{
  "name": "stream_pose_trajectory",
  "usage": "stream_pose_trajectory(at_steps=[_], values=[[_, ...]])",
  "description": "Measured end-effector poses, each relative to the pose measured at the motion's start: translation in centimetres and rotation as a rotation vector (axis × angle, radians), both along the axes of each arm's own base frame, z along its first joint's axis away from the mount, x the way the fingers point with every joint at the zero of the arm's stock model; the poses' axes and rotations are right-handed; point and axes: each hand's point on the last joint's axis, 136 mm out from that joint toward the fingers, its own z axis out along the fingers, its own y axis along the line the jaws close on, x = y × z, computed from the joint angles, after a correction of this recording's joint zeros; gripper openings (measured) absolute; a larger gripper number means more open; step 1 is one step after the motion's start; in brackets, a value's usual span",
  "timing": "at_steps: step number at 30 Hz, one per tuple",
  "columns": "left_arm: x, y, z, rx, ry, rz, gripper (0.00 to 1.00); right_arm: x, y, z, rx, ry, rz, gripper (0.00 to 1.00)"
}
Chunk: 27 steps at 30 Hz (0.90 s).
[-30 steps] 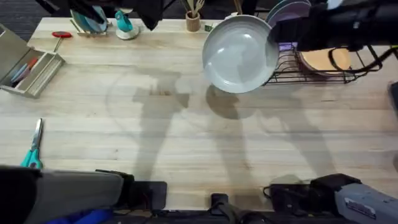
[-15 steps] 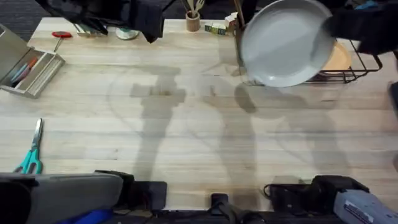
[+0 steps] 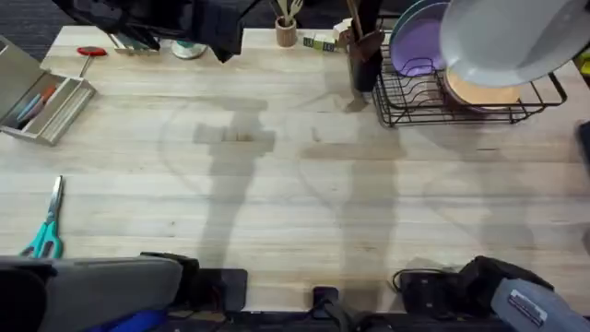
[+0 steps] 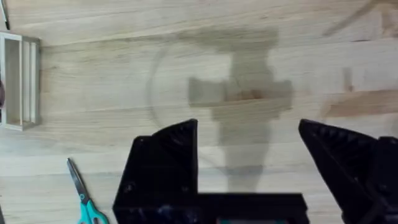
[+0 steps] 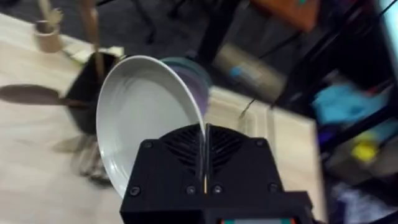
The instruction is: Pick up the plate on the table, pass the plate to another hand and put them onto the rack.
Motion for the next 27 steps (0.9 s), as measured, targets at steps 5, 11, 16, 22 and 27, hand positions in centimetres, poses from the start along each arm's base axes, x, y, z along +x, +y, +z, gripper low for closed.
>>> stream_pose_trajectory(at_steps=[5, 11, 16, 22, 27], values=[[0.0, 0.0, 0.0, 0.000, 0.000, 0.000, 0.993, 1.6, -0.6, 1.3, -0.175, -0.072, 0.041, 0.028], [0.0, 0.0, 0.0, 0.000, 0.000, -0.001, 0.993, 4.6, -1.6, 1.6, -0.336, -0.122, 0.075, 0.028], [0.0, 0.0, 0.0, 0.000, 0.000, -0.001, 0.993, 6.7, -1.5, 0.9, -0.485, -0.145, 0.151, 0.028], [0.0, 0.0, 0.0, 0.000, 0.000, 0.000, 0.993, 8.4, -0.1, -1.0, -0.677, -0.157, 0.317, 0.028], [0.0, 0.0, 0.0, 0.000, 0.000, 0.000, 0.992, 9.6, 0.6, -3.2, -0.820, -0.157, 0.441, 0.028]])
